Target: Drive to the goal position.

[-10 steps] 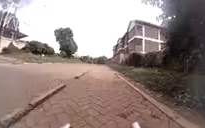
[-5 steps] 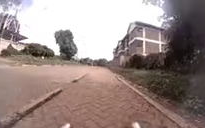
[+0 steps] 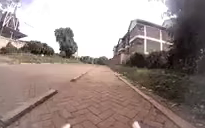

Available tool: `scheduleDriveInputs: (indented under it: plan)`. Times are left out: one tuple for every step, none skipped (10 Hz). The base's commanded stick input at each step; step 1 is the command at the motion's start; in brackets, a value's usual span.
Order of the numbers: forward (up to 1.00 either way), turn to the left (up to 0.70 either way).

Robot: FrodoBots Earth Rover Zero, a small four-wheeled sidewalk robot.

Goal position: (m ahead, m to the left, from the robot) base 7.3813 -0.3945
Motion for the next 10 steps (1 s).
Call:
scheduleDriveInputs:
  plan:
    - [0.50,0.00]
    - [0.50,0.00]
    - [0.50,0.00]
    - [0.50,0.00]
    - [0.50,0.00]
    - [0.50,0.00]
    - [0.50,0.00]
    - [0.50,0.00]
    - [0.50,0.00]
    - [0.50,0.00]
